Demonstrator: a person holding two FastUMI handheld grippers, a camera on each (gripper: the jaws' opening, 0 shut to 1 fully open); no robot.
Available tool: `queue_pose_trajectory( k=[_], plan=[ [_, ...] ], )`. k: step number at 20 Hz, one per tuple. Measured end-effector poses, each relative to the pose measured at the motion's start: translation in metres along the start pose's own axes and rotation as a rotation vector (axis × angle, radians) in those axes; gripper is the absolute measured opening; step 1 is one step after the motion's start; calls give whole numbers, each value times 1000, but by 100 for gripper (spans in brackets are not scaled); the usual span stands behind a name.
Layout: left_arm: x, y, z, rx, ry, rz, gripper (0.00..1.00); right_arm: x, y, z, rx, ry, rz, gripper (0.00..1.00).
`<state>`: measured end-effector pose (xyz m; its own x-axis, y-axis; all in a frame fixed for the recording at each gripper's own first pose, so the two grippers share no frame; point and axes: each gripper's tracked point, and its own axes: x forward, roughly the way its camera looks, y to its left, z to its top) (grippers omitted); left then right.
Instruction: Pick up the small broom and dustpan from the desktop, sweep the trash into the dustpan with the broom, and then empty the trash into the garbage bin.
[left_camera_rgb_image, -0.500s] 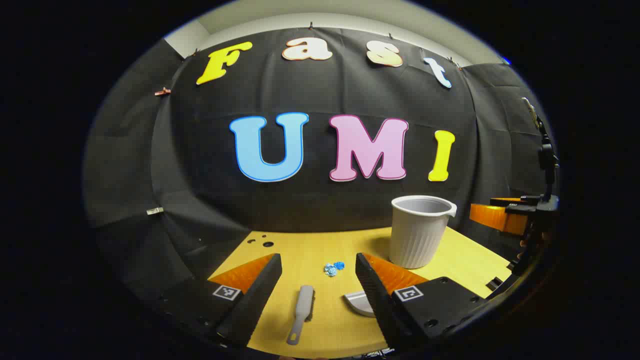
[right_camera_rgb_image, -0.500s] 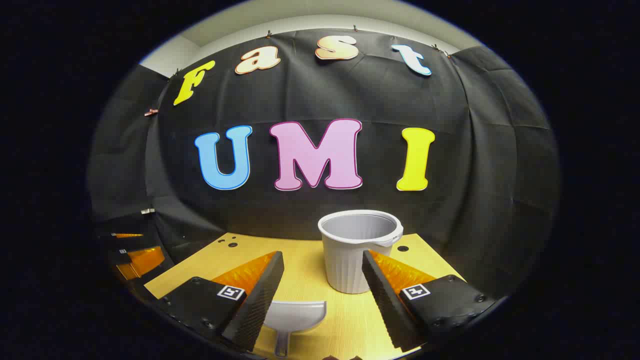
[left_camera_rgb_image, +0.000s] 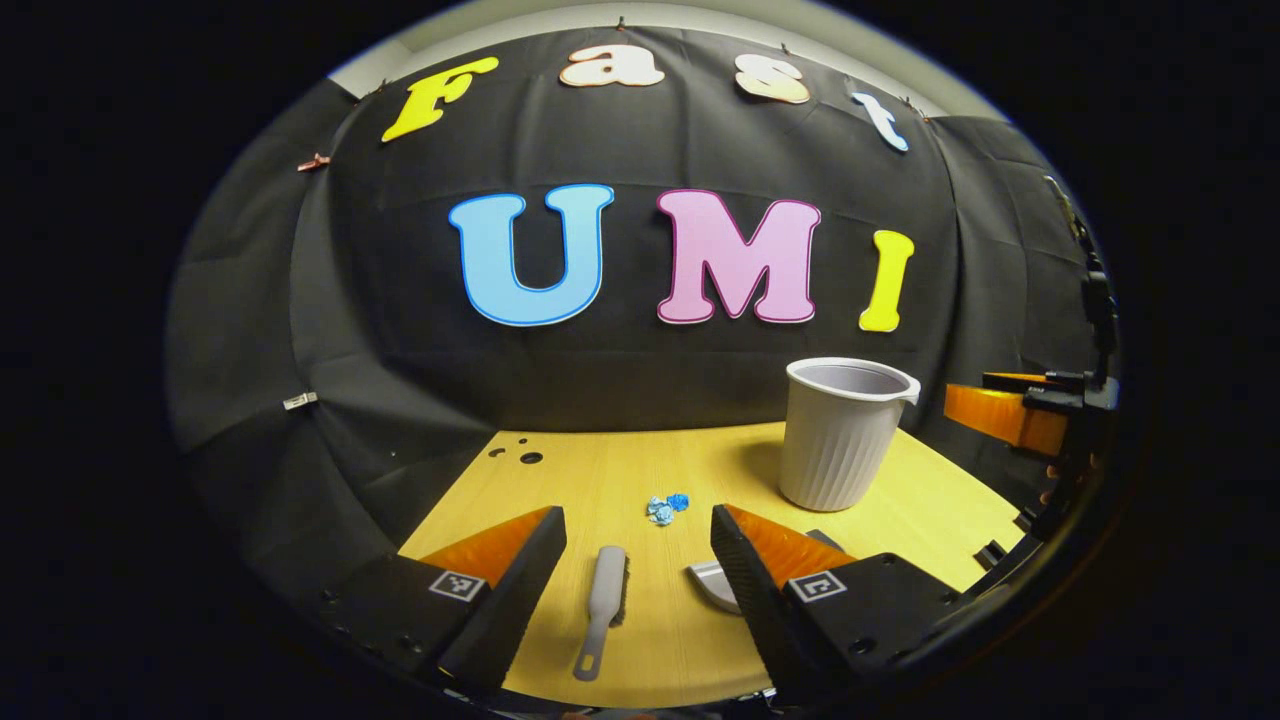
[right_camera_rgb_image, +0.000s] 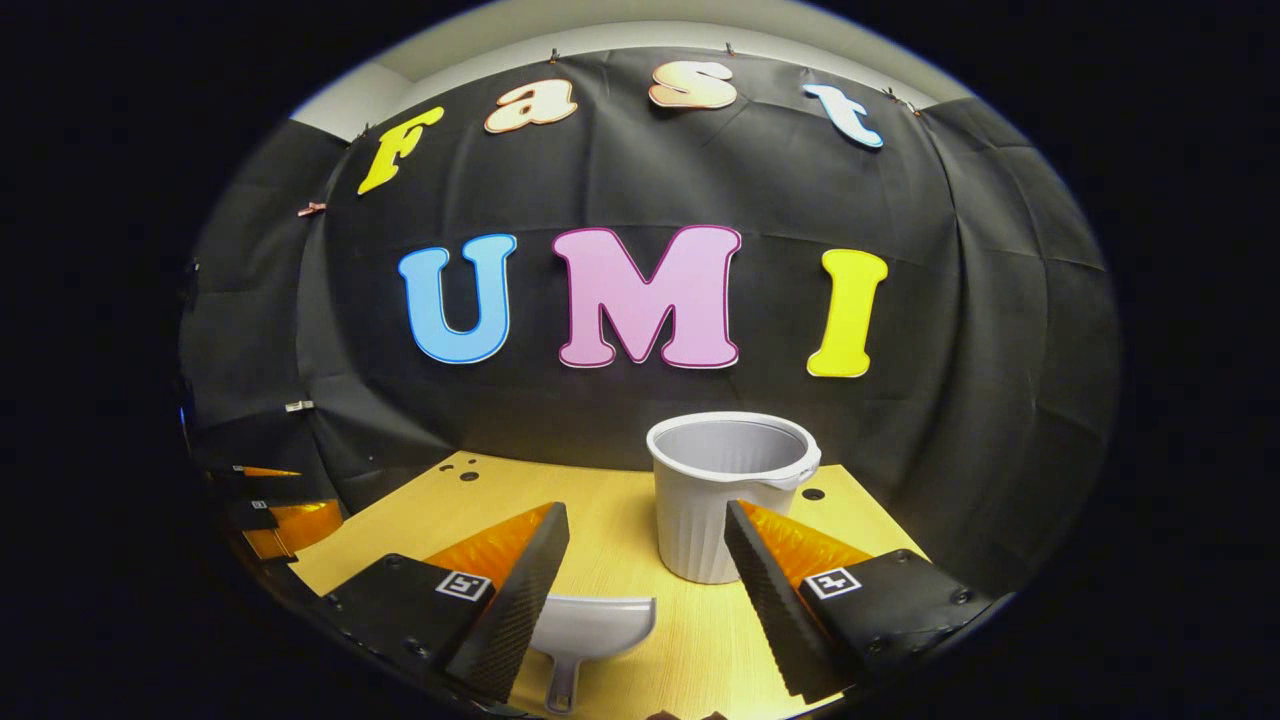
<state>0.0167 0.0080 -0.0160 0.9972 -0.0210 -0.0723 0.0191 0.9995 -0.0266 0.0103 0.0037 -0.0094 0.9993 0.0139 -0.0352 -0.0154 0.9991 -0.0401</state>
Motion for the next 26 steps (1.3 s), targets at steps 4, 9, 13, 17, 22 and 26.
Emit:
queue_pose_trajectory(
  k=[4, 9, 13, 17, 22, 26],
  plan=[
    [17, 7, -21, -19, 52, -28, 94, 6, 1, -8, 18, 36, 3, 98],
    [37, 27, -63, -70, 194, -35, 95, 13, 10, -17, -10, 70, 29, 98],
    [46, 31, -102, -43, 347, -33, 96, 18, 16, -27, -31, 101, 52, 98],
    [56, 27, -153, -97, 517, -62, 95, 26, 16, -43, -42, 149, 51, 98],
    [78, 34, -204, -37, 666, -58, 95, 35, 14, -61, -25, 198, 49, 98],
    [96, 35, -233, -19, 800, -56, 91, 43, 17, -81, -24, 247, 68, 98]
  ],
)
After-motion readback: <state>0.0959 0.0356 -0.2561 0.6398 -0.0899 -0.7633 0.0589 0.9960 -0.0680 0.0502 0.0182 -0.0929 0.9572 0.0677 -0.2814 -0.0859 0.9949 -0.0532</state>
